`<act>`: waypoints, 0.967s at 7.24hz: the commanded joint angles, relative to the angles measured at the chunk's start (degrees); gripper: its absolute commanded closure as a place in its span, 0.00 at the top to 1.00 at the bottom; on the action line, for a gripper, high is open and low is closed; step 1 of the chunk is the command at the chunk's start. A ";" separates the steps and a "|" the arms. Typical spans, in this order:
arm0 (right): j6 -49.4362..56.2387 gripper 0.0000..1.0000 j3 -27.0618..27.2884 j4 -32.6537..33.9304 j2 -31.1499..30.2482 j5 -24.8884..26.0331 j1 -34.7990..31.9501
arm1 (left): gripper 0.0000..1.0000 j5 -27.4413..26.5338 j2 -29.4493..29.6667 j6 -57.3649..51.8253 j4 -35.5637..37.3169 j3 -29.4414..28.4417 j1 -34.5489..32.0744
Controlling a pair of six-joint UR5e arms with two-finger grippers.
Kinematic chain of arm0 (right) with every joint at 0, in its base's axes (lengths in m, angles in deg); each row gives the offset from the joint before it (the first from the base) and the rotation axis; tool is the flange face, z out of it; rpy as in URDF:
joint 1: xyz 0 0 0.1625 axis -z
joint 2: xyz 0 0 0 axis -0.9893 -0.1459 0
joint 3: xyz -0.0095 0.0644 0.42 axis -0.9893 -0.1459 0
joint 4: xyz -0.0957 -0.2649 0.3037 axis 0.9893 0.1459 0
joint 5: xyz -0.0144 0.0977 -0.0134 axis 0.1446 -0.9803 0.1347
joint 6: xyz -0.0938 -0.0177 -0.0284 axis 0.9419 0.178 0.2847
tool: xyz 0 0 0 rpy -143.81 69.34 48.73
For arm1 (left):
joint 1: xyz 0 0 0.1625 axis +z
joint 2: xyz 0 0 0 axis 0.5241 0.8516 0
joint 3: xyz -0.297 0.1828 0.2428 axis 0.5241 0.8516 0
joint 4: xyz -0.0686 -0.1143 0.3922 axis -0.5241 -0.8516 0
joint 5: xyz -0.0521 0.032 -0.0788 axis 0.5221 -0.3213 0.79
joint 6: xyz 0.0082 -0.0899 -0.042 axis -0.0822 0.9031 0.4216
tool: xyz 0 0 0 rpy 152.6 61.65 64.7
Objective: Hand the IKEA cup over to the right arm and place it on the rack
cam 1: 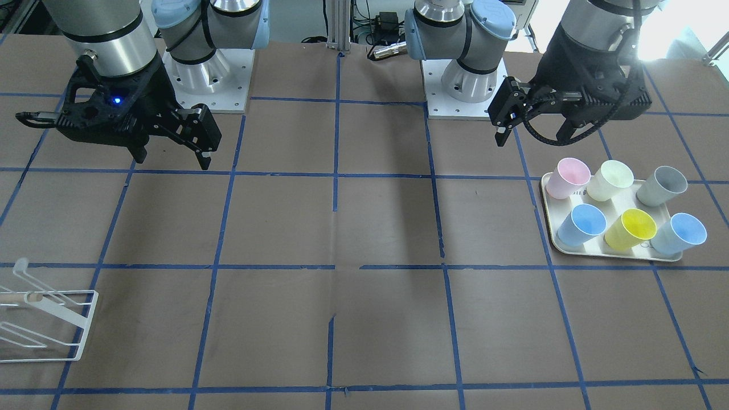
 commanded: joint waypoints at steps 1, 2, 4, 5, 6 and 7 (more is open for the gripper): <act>0.00 1.00 -0.01 0.01 0.00 -0.01 0.00 | 1.00 -0.23 -0.04 -0.13 -0.08 0.00 0.09; 0.00 1.00 -0.01 0.01 0.00 -0.01 0.09 | 1.00 -0.41 -0.56 -2.57 -1.91 0.52 0.61; 0.00 1.00 0.08 0.01 0.00 -0.01 0.09 | 1.00 0.11 0.21 -10.01 -3.51 1.05 3.66; 0.00 1.00 0.00 -0.08 0.00 -0.01 0.00 | 1.00 0.29 1.09 -18.07 -2.82 3.05 9.17; 0.00 1.00 -0.01 0.01 0.00 -0.01 0.00 | 1.00 0.29 1.62 -27.03 -1.33 5.86 15.49; 0.00 1.00 -0.01 0.01 0.00 -0.01 0.00 | 1.00 0.38 3.20 -37.21 3.30 8.32 21.47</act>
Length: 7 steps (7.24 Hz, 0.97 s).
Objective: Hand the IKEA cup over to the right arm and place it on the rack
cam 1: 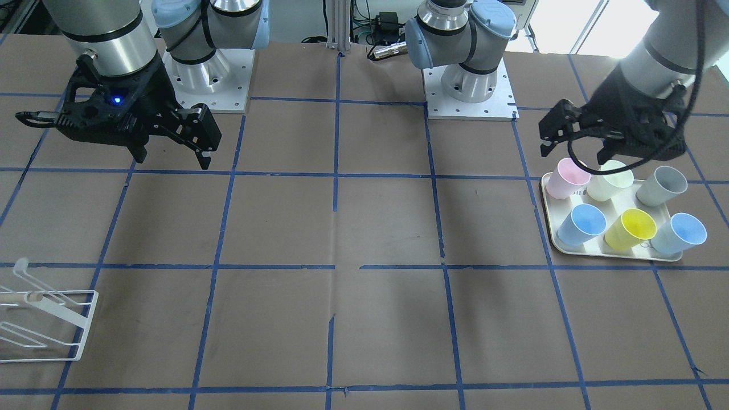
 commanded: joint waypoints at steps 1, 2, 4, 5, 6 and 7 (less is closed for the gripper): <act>0.00 1.00 0.07 -0.07 0.00 0.00 -0.10 | 1.00 0.03 3.42 -18.78 9.24 6.04 11.50; 0.00 1.00 0.07 -0.07 0.00 0.00 -0.10 | 1.00 -0.32 5.53 -24.33 16.34 9.55 13.80; 0.00 1.00 -0.02 -0.07 0.00 0.09 -0.10 | 1.00 -0.68 9.14 -32.34 28.59 16.32 16.01; 0.00 1.00 0.07 -0.07 0.00 0.09 -0.10 | 1.00 -0.76 10.03 -34.13 35.16 19.05 16.54; 0.00 1.00 -0.01 -0.07 0.00 0.09 -0.10 | 1.00 -0.94 10.82 -34.40 37.40 19.51 16.55; 0.00 1.00 0.07 -0.07 0.00 0.09 -0.10 | 1.00 -0.77 11.52 -34.49 37.60 19.95 16.55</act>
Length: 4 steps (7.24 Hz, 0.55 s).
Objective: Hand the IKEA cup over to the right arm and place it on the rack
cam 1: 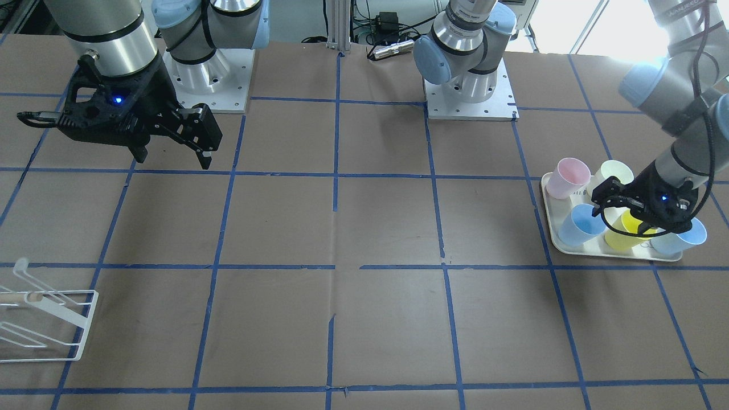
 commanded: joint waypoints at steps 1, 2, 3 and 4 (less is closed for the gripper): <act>0.00 1.00 0.05 0.00 0.00 0.00 0.00 | 1.00 0.32 1.23 -0.67 2.13 1.23 0.12; 0.00 1.00 -0.04 0.00 0.00 0.00 0.00 | 0.97 0.32 1.40 -0.68 2.22 1.67 0.04; 0.00 1.00 -0.04 0.00 0.00 0.00 0.09 | 0.90 0.24 1.67 -0.76 2.49 2.11 0.04; 0.00 1.00 0.05 0.00 0.00 -0.08 0.09 | 0.90 0.15 2.10 -0.94 2.49 2.29 0.04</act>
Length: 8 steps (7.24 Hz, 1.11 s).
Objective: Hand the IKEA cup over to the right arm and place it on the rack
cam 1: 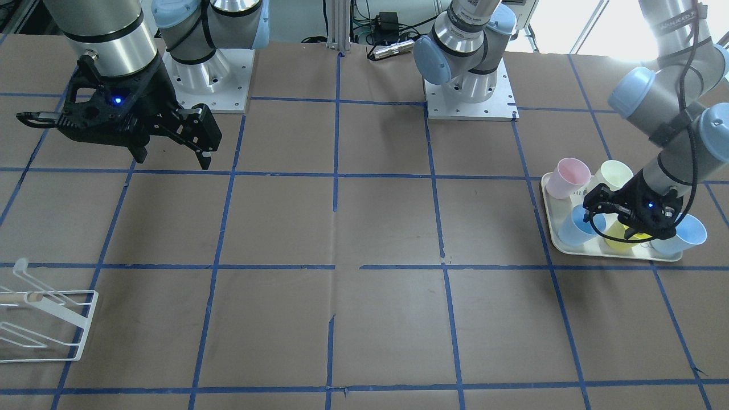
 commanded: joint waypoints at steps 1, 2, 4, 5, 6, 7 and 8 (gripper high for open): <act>0.00 1.00 -0.03 0.00 0.00 0.02 0.04 | 0.86 -0.26 0.46 -0.17 0.22 0.35 -0.02; 0.00 1.00 0.06 0.00 0.00 0.02 -0.05 | 0.75 -0.44 0.20 0.01 -0.83 0.53 -0.02; 0.00 1.00 0.06 0.00 0.00 0.02 -0.05 | 0.61 -0.44 0.11 0.01 -1.19 0.53 -0.02; 0.00 1.00 0.06 0.00 0.00 -0.07 -0.05 | 0.50 -0.44 0.11 0.01 -1.54 0.53 -0.02; 0.00 1.00 0.06 0.00 0.00 0.02 -0.05 | 0.41 -0.26 0.20 -0.08 -1.45 0.53 0.16; 0.00 1.00 0.06 0.00 0.00 0.02 0.04 | 0.29 -0.26 0.29 -0.17 -1.36 0.53 0.77; 0.00 1.00 0.06 0.00 0.00 -0.07 0.04 | 0.16 -0.09 0.46 -0.25 -1.36 0.53 1.47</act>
